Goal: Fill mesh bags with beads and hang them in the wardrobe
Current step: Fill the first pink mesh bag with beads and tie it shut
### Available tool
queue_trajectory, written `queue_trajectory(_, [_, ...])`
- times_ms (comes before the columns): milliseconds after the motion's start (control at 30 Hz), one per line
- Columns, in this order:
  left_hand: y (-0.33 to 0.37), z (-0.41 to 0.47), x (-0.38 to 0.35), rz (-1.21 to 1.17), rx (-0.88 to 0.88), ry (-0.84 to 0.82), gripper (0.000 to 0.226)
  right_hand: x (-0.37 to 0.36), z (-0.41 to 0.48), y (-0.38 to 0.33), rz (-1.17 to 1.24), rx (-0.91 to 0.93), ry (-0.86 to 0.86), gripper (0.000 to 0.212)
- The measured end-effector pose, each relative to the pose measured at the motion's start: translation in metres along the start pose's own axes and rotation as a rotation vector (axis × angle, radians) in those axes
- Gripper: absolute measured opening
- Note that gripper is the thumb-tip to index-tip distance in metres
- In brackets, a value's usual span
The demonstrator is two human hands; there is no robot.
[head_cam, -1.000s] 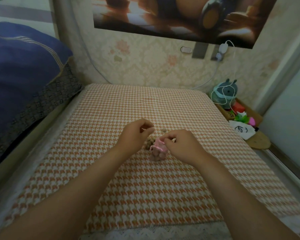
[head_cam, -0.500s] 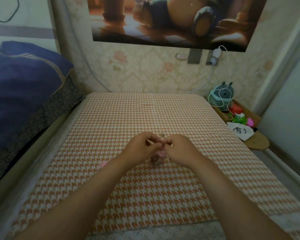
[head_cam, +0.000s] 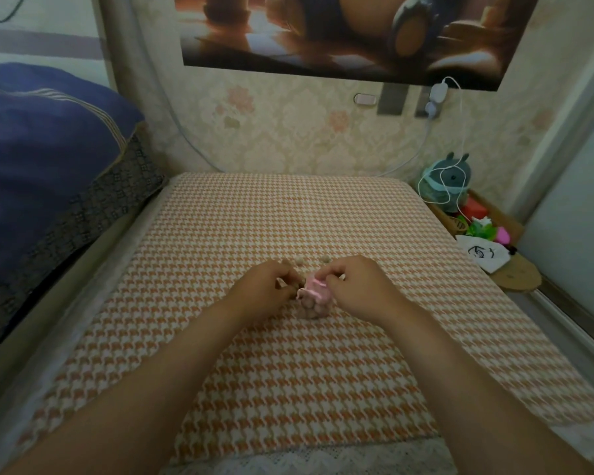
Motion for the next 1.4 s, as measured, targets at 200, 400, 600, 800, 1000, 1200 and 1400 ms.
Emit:
queue_trajectory(200, [-0.008, 0.006, -0.01, 0.121, 0.017, -0.083, 0.015, -0.001, 0.001, 0.0, 0.006, -0.011, 0.003, 0.03])
queue_trajectory(400, [-0.017, 0.009, -0.005, 0.018, 0.091, -0.021, 0.006, 0.0, 0.001, -0.002, -0.01, 0.008, 0.014, 0.03])
queue_trajectory(600, [0.001, -0.002, 0.021, -0.224, 0.015, 0.123, 0.009, 0.0, 0.001, 0.002, -0.011, 0.002, 0.012, 0.031])
queue_trajectory(800, [0.042, -0.012, 0.026, -0.21, -0.094, 0.153, 0.009, 0.0, -0.001, -0.002, -0.04, -0.004, -0.011, 0.031])
queue_trajectory(1000, [0.052, -0.013, 0.013, -0.125, -0.071, 0.089, 0.008, 0.004, -0.008, -0.002, 0.005, -0.006, -0.014, 0.03])
queue_trajectory(1200, [0.052, -0.012, 0.004, -0.172, -0.055, 0.041, 0.007, 0.008, -0.009, 0.001, 0.035, -0.009, -0.007, 0.03])
queue_trajectory(1400, [0.028, -0.009, 0.023, -0.105, -0.01, 0.169, 0.011, 0.006, -0.006, 0.001, -0.01, 0.0, 0.0, 0.031])
Point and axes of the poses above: each hand's wrist, its own z-axis towards the middle knuckle, its own x-axis out of the back of the hand, y = z × x, the point moved 9 cm from there along z, towards the middle knuckle, and after that the axes turned 12 degrees about -y, right-handed, at the moved point
